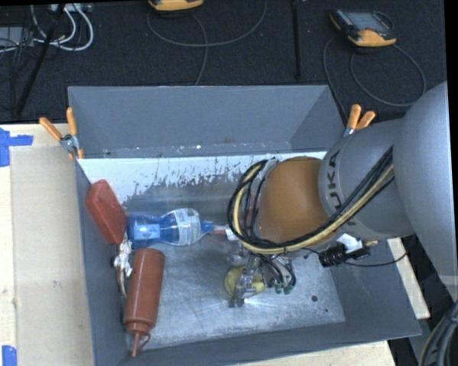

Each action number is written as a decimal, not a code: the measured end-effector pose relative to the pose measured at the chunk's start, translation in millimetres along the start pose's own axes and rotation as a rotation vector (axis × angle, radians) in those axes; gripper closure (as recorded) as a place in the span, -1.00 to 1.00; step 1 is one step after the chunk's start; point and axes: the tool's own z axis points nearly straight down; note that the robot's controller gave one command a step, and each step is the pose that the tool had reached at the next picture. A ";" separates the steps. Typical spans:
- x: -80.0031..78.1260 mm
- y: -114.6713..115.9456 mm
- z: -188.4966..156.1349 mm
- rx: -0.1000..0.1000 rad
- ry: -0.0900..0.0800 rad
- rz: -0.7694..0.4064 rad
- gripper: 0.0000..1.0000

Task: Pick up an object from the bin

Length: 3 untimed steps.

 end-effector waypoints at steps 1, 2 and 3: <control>0.0 0.0 0.0 0.000 0.000 0.001 1.00; 8.0 -8.6 -35.4 0.004 0.019 0.009 1.00; 0.9 -11.0 -70.8 0.003 0.008 0.011 1.00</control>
Offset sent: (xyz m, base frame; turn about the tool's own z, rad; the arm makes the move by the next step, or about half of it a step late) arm -0.0084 -0.0142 0.0653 0.0155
